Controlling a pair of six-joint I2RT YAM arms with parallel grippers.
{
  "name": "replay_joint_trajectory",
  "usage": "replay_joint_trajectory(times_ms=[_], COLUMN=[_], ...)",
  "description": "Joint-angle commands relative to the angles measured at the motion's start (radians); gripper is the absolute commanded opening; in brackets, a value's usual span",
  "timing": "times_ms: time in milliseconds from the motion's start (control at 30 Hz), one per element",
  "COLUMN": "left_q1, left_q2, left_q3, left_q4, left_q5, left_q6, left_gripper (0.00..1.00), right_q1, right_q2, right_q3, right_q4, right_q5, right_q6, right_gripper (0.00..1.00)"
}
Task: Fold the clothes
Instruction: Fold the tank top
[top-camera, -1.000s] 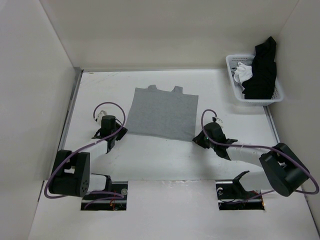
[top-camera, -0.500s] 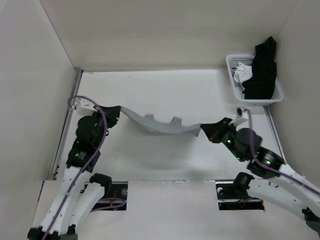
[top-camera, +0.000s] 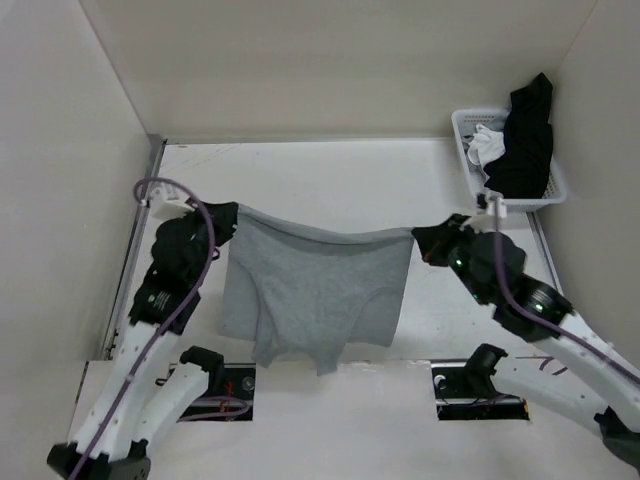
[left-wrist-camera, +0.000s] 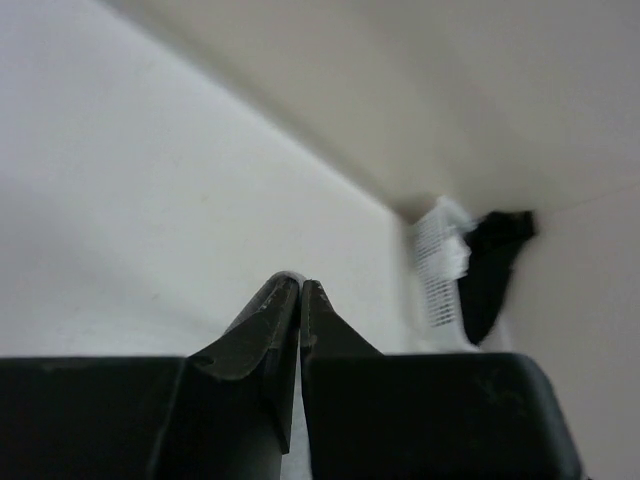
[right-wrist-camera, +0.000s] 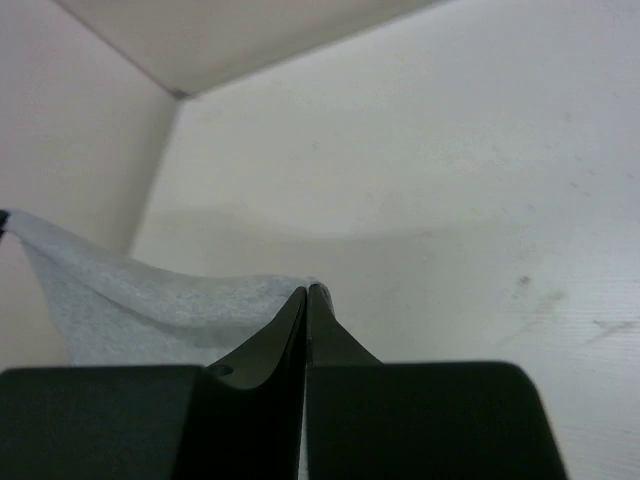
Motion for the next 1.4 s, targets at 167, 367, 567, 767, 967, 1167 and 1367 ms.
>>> replay_joint_trajectory(times_ms=[167,367,567,767,967,1167,1367], left_q1=[0.134,0.194,0.177,0.176,0.182,0.185,0.219], left_q2=[0.569,0.959,0.924,0.665,0.323,0.136,0.068], left_q3=[-0.060,0.230,0.165,-0.173,-0.408,-0.561,-0.649], left_q4=[0.338,0.409,0.426,0.490,0.429,0.300,0.254], left_q5=[0.037,0.130,0.166,0.172,0.199,0.229,0.276], left_q6=[-0.059,-0.076,-0.082,-0.128,-0.126,-0.105,-0.102], left_gripper=[0.01,0.01,0.01,0.01,0.00,0.03,0.17], right_q1=[-0.487,-0.601,-0.612,-0.592,-0.531,-0.420,-0.391], right_q2=[0.534,0.920,0.908,0.689,0.466,0.360,0.346], right_q3=[-0.103,0.194,0.144,-0.144,-0.347,-0.521,-0.602], right_q4=[0.501,0.518,0.527,0.593,0.561,0.501,0.475], right_q5=[-0.578,-0.655,-0.661,-0.632,-0.594,-0.514,-0.489], right_q6=[0.017,0.019,0.016,0.036,0.057,0.132,0.205], right_gripper=[0.02,0.01,0.02,0.02,0.02,0.03,0.29])
